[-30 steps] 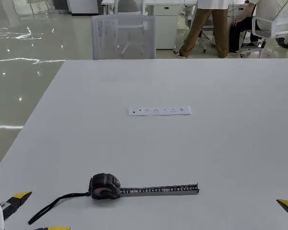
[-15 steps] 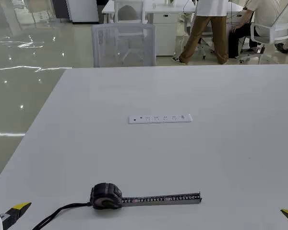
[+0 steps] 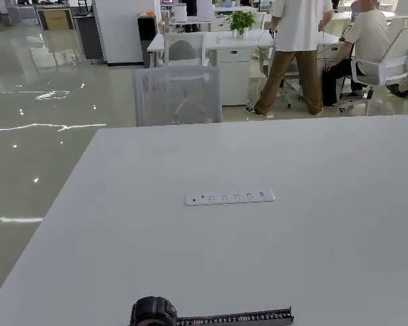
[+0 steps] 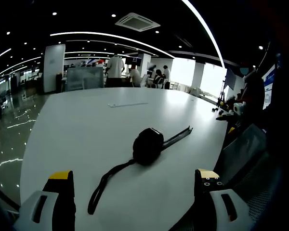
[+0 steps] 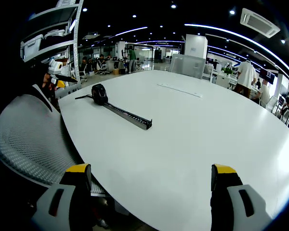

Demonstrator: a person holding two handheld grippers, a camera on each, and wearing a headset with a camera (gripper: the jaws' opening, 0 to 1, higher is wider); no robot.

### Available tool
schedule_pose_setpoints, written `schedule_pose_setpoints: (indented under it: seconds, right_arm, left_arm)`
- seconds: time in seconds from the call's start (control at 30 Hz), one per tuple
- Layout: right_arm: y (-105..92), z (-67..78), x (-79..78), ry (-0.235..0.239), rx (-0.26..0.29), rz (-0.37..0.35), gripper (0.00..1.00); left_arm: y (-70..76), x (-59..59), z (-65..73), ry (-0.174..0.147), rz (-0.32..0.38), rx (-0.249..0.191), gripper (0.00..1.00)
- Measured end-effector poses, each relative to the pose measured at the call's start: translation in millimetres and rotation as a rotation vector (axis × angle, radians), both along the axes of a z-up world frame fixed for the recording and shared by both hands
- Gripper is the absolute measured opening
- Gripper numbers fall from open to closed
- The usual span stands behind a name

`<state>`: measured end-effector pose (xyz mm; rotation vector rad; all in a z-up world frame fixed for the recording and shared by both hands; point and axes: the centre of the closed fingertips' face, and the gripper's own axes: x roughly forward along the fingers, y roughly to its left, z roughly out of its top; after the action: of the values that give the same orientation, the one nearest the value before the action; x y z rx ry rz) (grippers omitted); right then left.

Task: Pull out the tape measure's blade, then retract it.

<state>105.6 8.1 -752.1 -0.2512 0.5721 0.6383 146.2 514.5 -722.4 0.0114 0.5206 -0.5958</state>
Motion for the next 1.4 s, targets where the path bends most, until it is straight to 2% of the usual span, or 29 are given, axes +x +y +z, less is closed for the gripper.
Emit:
schedule_pose_setpoints:
  seconds: [0.07, 0.1, 0.17, 0.27, 0.37, 0.7, 0.93, 1.07, 1.13, 1.27, 1.4]
  right_arm:
    - [-0.4, -0.9, -0.3, 0.002, -0.009, 0.003, 1.00]
    - [-1.0, -1.4, 0.0, 0.002, -0.011, 0.004, 1.00]
    - [-1.1, -2.1, -0.7, 0.007, -0.013, 0.006, 1.00]
    - [-1.1, -2.7, -0.9, 0.011, -0.018, 0.013, 1.00]
    - [-1.5, -1.7, 1.1, 0.009, -0.020, 0.013, 1.00]
    - [3.2, -2.1, 8.7, 0.011, -0.030, 0.037, 1.00]
    - [8.9, 0.9, 18.4, 0.006, -0.049, 0.067, 1.00]
    - [12.8, 2.0, 25.3, 0.005, -0.057, 0.090, 1.00]
    - [14.8, 3.0, 30.0, 0.004, -0.060, 0.102, 1.00]
    - [19.5, 5.3, 40.0, -0.001, -0.069, 0.127, 1.00]
    - [23.5, 6.9, 47.1, -0.001, -0.084, 0.153, 1.00]
  left_arm:
    - [1.7, 2.3, -1.1, -0.004, 0.008, 0.003, 1.00]
    - [2.2, 3.4, -3.4, 0.005, 0.013, 0.004, 1.00]
    - [0.7, 0.7, -10.6, 0.048, 0.019, 0.012, 1.00]
    - [-1.5, -0.1, -15.2, 0.034, 0.011, 0.017, 1.00]
    - [-3.9, 0.4, -18.7, 0.042, 0.005, 0.006, 1.00]
    - [-23.5, 11.9, -12.4, 0.018, -0.002, 0.021, 1.00]
    - [-50.9, 19.4, -7.1, 0.030, -0.020, 0.026, 1.00]
    - [-66.2, 28.6, 1.1, 0.016, -0.022, 0.002, 1.00]
    - [-73.6, 34.6, 3.2, 0.005, -0.015, -0.007, 1.00]
    - [-84.9, 44.9, 2.6, 0.007, 0.018, -0.030, 1.00]
    - [-91.0, 51.9, -1.9, -0.001, 0.053, -0.012, 1.00]
